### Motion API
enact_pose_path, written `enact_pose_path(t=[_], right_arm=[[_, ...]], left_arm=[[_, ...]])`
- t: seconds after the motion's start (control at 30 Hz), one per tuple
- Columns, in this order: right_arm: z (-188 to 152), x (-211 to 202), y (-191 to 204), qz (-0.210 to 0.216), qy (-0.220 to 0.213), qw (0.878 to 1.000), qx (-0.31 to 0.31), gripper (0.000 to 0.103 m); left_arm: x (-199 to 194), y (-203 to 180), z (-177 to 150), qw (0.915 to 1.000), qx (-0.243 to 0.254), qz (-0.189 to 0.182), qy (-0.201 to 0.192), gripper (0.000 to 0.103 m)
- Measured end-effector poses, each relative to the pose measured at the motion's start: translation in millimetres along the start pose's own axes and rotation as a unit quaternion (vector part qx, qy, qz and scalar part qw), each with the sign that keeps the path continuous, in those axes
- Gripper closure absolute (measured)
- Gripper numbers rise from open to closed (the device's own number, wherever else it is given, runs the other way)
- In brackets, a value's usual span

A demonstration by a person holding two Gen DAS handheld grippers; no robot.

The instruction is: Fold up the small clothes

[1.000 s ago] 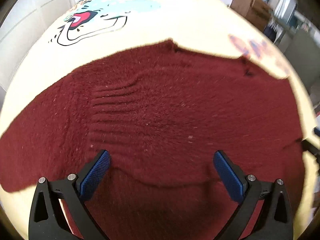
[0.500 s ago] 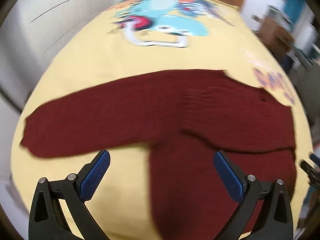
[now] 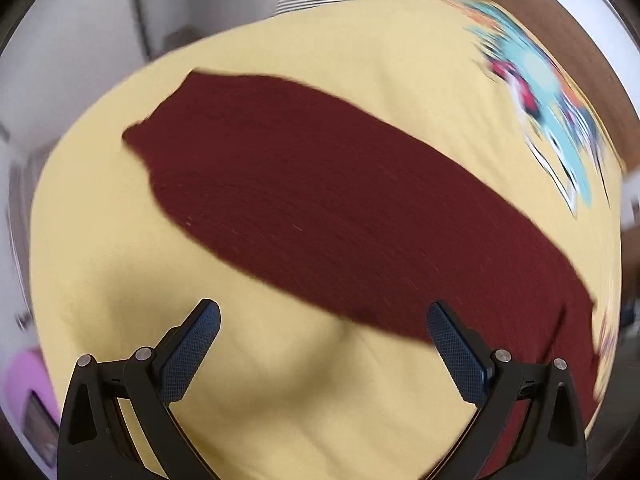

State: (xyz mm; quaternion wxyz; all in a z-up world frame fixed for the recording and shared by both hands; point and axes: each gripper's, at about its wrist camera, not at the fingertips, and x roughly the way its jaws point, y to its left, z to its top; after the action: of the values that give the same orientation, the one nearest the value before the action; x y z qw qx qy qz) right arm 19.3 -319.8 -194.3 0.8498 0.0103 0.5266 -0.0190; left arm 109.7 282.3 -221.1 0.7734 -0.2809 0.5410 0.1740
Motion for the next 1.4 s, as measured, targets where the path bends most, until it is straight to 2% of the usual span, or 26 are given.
enact_pose_path(t=[0.2,0.27,0.33,0.37,0.4,0.47,0.5,0.53,0.57,0.6,0.67,0.8,1.0,1.2,1.3,1.4], right_arm=[[-1,1,-3,-0.002,0.006,1.000,0.009,0.001],[-3,2,-4,-0.005,0.008,1.000,0.010,0.001],[-4,3,-5,-0.008,0.010,1.000,0.009,0.001],[-5,4,-6,-0.010,0.012,1.000,0.009,0.001],[-6,5,-7,-0.012,0.014,1.000,0.011,0.001],[-7,7,-9,-0.014,0.016,1.000,0.015,0.001],[-8,8,-11,-0.015,0.017,1.000,0.018,0.001],[-9,8,-12,-0.016,0.017,1.000,0.019,0.001],[-9,10,-14,-0.018,0.017,0.999,0.020,0.001],[-10,11,-15,-0.021,0.018,0.999,0.021,0.001],[-10,13,-17,-0.025,0.020,0.999,0.023,0.001],[-10,15,-21,-0.022,0.020,0.999,0.030,0.001],[-6,14,-24,-0.028,0.016,0.999,0.024,0.001],[5,7,-30,-0.028,0.001,0.999,0.026,0.001],[15,1,-33,-0.032,-0.009,0.999,0.018,0.001],[29,-6,-38,-0.038,-0.019,0.999,0.011,0.001]], left_arm=[[35,33,26,0.9963,-0.081,-0.007,0.030,0.002],[35,43,32,0.9956,-0.089,-0.011,0.027,0.002],[37,43,35,0.9969,-0.074,-0.007,0.025,0.002],[38,41,38,0.9975,-0.066,-0.006,0.024,0.006],[38,40,41,0.9982,-0.056,-0.006,0.022,0.013],[38,36,50,0.9991,-0.036,0.003,0.020,0.046],[36,36,54,0.9993,-0.031,0.000,0.020,0.055],[34,36,57,0.9992,-0.028,-0.015,0.023,0.075],[33,38,60,0.9985,-0.028,-0.034,0.031,0.088],[32,38,63,0.9977,-0.028,-0.048,0.038,0.088],[25,35,65,0.9984,-0.015,-0.043,0.035,0.089],[5,13,59,0.9981,0.043,-0.040,0.021,0.089],[-30,-33,33,0.9894,0.102,-0.098,0.033,0.090],[-69,-115,-3,0.9707,0.186,-0.149,0.027,0.090],[-89,-168,-23,0.9533,0.235,-0.187,0.034,0.090],[-93,-218,-42,0.9383,0.278,-0.202,0.040,0.091]])
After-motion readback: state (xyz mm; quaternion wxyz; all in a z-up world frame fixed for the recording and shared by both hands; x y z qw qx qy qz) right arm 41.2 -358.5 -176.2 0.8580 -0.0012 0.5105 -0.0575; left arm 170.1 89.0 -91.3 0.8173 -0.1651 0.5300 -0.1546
